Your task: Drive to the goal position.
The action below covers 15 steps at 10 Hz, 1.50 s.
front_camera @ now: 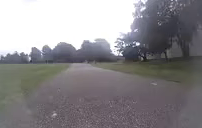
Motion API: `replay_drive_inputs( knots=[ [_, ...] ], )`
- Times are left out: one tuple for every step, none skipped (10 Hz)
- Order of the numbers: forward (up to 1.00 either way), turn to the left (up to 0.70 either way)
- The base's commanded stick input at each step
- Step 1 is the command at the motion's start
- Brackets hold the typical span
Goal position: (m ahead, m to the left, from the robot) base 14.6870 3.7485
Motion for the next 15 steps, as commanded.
replay_drive_inputs(
  knots=[
    [0.0, 0.0],
    [0.0, 0.0],
    [0.0, 0.0],
    [0.0, 0.0],
    [0.7, 0.0],
    [0.7, 0.0],
    [0.7, 0.0],
    [0.7, 0.0],
    [0.7, 0.0],
    [0.7, 0.0],
    [0.7, 0.0],
    [0.7, 0.0],
    [0.7, 0.0],
    [0.7, 0.0],
    [0.7, 0.0]
  ],
)
